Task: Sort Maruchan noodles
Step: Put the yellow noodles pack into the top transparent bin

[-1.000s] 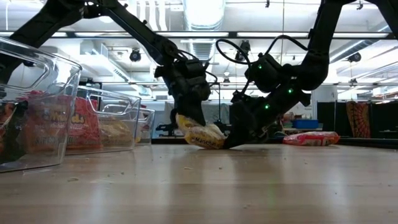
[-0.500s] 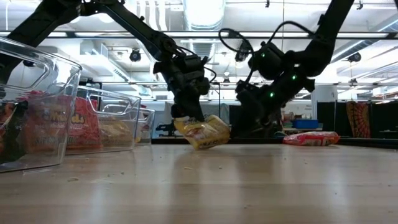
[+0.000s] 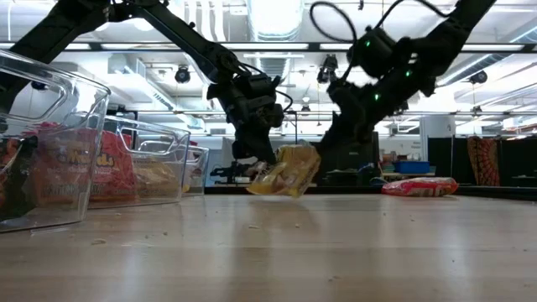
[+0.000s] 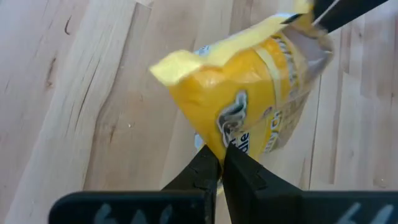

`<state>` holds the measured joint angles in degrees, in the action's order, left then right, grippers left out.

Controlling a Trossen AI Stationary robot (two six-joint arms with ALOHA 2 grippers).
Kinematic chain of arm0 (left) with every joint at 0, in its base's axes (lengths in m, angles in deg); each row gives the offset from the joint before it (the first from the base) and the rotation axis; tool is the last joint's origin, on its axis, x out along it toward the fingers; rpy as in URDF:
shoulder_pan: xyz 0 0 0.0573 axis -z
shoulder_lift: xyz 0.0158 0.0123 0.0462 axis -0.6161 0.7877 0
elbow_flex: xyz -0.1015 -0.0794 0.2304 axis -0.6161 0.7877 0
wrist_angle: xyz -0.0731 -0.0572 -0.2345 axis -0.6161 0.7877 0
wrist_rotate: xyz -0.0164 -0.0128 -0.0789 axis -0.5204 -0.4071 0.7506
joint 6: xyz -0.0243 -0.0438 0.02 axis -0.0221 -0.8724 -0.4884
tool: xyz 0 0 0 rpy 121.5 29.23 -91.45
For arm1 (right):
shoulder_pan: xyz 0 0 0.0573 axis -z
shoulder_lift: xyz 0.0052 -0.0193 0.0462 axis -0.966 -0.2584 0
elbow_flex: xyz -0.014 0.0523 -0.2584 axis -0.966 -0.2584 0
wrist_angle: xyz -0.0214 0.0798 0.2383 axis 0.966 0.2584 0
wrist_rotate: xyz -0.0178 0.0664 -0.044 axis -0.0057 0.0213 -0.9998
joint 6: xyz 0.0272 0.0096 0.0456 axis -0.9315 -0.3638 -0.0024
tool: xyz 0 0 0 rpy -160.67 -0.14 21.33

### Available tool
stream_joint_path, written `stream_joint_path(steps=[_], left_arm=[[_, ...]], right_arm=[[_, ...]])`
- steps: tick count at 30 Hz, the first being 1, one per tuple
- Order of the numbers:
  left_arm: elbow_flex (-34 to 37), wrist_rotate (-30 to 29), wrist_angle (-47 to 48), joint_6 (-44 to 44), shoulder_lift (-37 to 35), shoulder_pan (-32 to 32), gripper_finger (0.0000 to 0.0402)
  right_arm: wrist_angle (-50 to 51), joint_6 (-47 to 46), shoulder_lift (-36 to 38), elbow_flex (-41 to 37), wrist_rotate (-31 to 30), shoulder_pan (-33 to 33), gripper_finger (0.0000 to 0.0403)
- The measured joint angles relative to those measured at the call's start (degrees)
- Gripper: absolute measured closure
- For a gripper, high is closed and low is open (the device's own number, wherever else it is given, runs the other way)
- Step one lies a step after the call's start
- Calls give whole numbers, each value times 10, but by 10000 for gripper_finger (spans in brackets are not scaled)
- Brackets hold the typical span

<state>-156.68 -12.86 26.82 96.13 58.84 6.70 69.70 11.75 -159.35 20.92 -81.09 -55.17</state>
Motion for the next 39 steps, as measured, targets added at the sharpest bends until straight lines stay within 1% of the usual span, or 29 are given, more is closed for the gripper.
stream_joint_path(steps=[4, 7, 10, 14, 17, 21, 25, 29, 30, 33, 36, 39], left_arm=[[0, 3, 0, 1, 0, 0, 401], [0, 19, -5, 1, 0, -1, 401], [0, 20, -8, 7, 0, -1, 401], [0, 20, -6, 14, 0, 0, 401], [2, 20, -7, 18, 5, 0, 401], [4, 20, -6, 18, 15, 0, 401], [4, 20, -7, 30, 19, 2, 401], [4, 21, -7, 42, 19, 4, 401], [4, 21, -6, 45, 19, 4, 401], [4, 21, -6, 48, 19, 6, 401], [4, 21, -6, 57, 19, 9, 401], [4, 21, -7, 60, 19, 11, 401]], right_arm=[[7, 2, 24, -5, 1, 0, 374], [24, -7, 18, -10, 2, 0, 374], [36, -25, 6, -12, 4, 3, 373], [79, -46, 7, -12, 8, 11, 356], [106, -60, 23, -12, 11, 19, 333], [122, -72, 35, -12, 43, 29, 290], [112, -95, 30, -13, 81, 46, 245], [111, -99, 20, -13, 90, 78, 211], [101, -104, 17, -13, 104, 87, 206], [57, -120, 7, -13, 176, 118, 195], [25, -132, -7, -13, 211, 142, 191], [-7, -145, -28, -13, 260, 160, 190]])
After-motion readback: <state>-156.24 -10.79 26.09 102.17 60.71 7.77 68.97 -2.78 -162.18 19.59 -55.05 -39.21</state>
